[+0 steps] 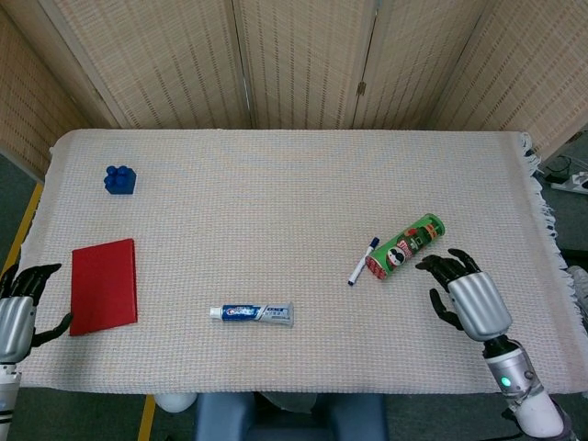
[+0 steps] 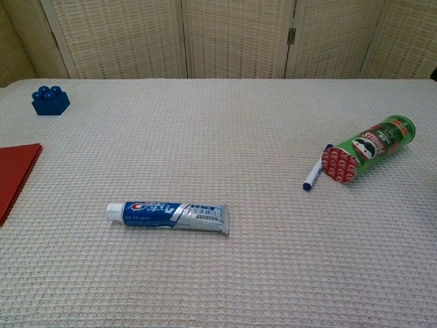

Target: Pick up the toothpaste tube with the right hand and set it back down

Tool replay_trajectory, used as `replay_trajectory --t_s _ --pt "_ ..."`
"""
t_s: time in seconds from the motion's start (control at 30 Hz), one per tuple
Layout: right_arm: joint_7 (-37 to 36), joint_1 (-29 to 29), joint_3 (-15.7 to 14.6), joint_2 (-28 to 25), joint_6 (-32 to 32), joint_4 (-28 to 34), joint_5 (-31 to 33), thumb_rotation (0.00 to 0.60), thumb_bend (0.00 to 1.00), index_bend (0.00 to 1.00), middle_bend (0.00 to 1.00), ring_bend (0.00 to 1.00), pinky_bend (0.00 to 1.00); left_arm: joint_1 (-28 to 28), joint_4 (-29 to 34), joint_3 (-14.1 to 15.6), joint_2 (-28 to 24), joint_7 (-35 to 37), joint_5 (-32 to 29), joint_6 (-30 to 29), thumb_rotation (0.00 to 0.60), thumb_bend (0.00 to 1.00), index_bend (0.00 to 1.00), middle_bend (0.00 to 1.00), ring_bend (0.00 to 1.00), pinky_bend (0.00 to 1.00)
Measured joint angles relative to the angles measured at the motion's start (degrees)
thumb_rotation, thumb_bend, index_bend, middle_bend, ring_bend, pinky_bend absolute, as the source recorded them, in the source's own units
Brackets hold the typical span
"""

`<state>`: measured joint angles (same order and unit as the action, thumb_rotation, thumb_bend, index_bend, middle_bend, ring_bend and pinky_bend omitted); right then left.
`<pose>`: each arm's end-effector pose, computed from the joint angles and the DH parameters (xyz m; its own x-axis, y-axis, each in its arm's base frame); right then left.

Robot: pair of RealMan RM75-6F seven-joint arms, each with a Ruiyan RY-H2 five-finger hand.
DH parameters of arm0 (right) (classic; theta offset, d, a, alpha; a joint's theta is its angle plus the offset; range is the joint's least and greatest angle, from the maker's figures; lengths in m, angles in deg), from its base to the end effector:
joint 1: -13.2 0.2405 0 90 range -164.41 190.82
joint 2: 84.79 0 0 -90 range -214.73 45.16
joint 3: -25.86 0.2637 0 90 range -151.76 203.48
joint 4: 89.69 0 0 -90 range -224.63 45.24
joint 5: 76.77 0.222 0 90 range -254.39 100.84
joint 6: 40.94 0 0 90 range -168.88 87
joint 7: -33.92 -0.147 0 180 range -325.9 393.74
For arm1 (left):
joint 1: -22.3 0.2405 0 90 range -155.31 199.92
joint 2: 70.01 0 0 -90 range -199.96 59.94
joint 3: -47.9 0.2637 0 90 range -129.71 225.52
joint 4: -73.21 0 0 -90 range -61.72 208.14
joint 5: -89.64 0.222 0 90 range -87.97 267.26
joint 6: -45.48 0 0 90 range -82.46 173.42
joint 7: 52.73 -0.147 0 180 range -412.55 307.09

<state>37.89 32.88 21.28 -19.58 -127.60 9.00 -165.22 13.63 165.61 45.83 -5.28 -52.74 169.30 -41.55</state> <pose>-0.2504 -0.2255 0.1207 0.3650 -0.0173 0.9309 -0.8933 -0.2882 0.3449 -0.3227 0.2036 0.1566 0.3781 -0.0425 0.9248 0.9255 0.0388 -0.3767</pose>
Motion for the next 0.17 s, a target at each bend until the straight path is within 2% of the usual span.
replay_trajectory --t_s 0.17 --pt "-3.6 -4.9 -0.9 -1.4 -4.5 -3.5 -0.7 0.6 0.63 0.31 0.28 0.31 0.16 3.0 0.1 0.8 1.4 -0.2 0.8 -3.7 0.6 0.31 0.18 0.23 0.16 0.0"
